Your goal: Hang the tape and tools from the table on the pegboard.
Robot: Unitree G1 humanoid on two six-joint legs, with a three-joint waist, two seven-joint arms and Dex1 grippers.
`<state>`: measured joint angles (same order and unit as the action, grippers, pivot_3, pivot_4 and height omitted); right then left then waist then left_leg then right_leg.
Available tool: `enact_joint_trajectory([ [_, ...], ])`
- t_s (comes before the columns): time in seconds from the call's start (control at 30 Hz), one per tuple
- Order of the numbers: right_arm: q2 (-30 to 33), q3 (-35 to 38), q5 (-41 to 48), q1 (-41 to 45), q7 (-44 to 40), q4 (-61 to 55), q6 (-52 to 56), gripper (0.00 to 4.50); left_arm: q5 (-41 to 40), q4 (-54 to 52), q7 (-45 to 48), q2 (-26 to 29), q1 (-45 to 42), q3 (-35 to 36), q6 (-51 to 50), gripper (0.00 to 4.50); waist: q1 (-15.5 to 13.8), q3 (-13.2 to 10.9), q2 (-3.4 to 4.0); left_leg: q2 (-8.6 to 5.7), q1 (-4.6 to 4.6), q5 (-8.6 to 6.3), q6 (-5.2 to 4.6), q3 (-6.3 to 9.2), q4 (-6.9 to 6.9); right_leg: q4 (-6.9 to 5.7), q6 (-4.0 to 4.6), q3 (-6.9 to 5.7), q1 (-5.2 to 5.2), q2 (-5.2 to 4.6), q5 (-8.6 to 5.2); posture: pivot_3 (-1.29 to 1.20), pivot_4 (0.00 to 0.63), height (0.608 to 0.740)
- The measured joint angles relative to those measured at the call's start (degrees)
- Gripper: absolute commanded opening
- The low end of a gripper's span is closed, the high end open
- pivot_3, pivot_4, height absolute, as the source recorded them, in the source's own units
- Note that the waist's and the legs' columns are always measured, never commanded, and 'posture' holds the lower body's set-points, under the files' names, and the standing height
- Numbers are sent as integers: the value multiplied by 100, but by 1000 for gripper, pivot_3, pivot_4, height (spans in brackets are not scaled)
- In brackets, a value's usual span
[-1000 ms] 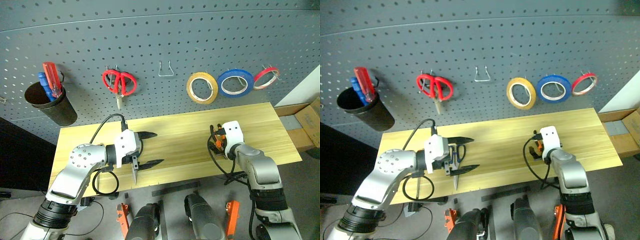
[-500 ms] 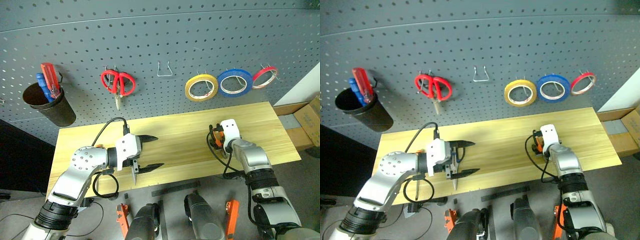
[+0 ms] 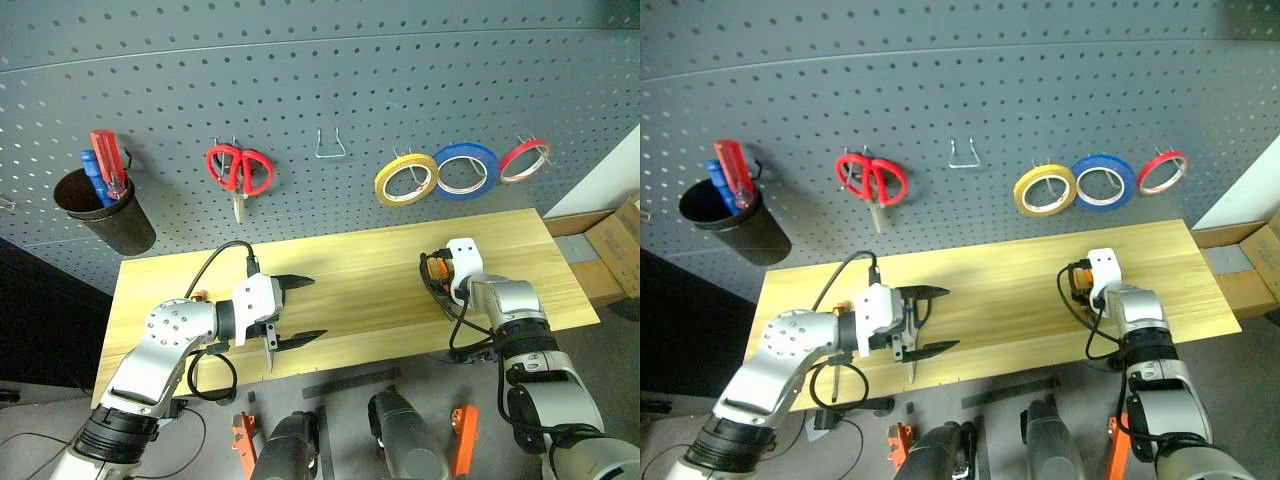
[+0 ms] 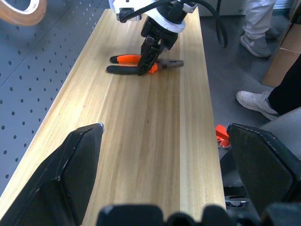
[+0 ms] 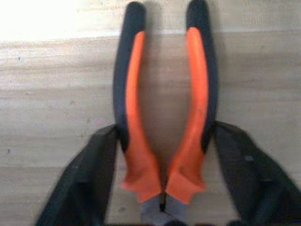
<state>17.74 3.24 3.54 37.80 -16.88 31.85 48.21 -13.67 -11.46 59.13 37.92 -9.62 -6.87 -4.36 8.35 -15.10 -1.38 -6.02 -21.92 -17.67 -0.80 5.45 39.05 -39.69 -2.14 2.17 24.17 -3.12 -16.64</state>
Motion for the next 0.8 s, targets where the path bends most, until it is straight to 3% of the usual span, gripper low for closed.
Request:
enact_joint_trajectory([
  [0.2, -95, -22, -3, -197, 63, -434, 84, 2352, -59, 15, -248, -36, 217, 174, -53, 4500, 10, 6, 0, 1, -2, 0, 0, -1, -1, -8, 0, 2, 8, 1, 0, -177, 242, 740],
  [0.33, -446, -232, 167, -1065, 205, -2898, 934, 2352, -271, -85, -676, -56, 699, 838, -264, 4500, 28, 5, 3, 10, -32, -1, 1, -8, -6, -24, 1, 3, 50, 5, 0, -170, 244, 740],
  [0.4, -880, -334, 348, -1500, 355, -4642, 1569, 2352, -386, -333, -963, -147, 921, 1224, -269, 4500, 12, 9, 6, 13, -67, 0, 3, -7, -2, -30, 0, 0, 87, 6, 0, -167, 242, 740],
  [0.5, -1596, -479, 675, -1734, 540, -6004, 2018, 2352, -499, -604, -1372, -358, 997, 1600, -307, 4500, -36, 17, 3, 13, -70, 2, 5, -8, 4, -29, 7, -4, 90, 6, 5, -153, 235, 740],
  [0.63, -1947, -795, 795, -1608, 693, -6742, 1690, 2352, -660, -923, -1942, -625, 1210, 2069, -418, 4500, -55, 19, 3, 7, -69, 2, 5, -10, 17, -26, 6, -3, 90, 4, 17, -149, 237, 740],
  [0.8, -1975, -992, 579, -787, 780, -6474, 294, 2352, -652, -1048, -2437, -751, 1276, 2261, -487, 4500, -57, 22, 0, 12, -65, 7, 13, -8, 24, -30, 10, -21, 89, 5, 25, -140, 240, 740],
])
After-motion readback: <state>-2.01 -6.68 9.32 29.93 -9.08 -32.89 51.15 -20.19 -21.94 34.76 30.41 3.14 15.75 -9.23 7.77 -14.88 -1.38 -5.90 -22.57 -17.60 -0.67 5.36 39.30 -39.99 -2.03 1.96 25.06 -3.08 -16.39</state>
